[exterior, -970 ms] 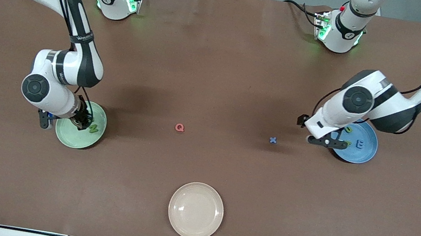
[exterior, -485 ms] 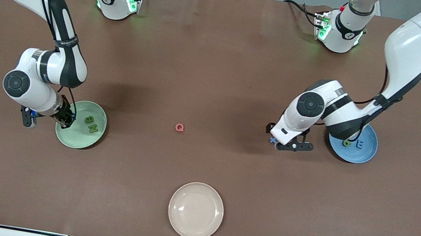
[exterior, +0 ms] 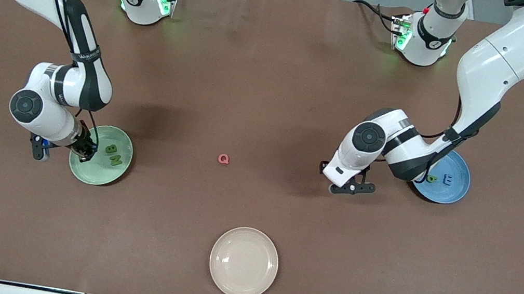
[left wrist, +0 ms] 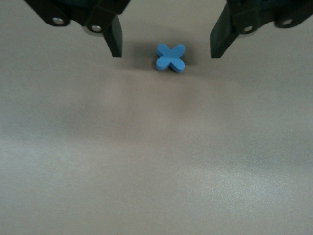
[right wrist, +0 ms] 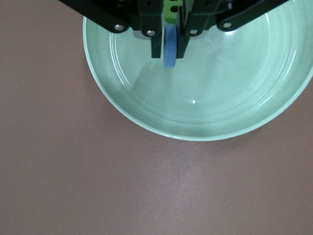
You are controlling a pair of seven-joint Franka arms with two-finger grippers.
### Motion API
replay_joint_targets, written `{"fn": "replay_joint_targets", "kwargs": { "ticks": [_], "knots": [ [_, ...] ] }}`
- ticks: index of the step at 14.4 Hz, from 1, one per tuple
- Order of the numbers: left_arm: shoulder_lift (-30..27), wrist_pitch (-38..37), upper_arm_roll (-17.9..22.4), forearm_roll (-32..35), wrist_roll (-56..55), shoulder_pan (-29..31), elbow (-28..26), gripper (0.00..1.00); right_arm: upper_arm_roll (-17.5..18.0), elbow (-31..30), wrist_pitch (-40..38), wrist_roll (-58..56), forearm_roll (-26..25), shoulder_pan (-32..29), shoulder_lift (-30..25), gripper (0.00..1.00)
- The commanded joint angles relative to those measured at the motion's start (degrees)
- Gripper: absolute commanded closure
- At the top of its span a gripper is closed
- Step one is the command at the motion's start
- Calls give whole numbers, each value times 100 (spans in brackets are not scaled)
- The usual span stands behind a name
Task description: Sort upper and lower case letters into plates
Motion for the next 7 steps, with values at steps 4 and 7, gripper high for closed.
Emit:
{"fn": "replay_joint_targets", "kwargs": {
  "ticks": [4,7],
  "knots": [
    [122,78,67,-57,-26,-51,74,35,57,64,-474,316,-100,78,-97,0],
    [130,78,67,-48,-26,-60,47,43,57,91,-474,308,-100,78,-106,0]
  ]
}}
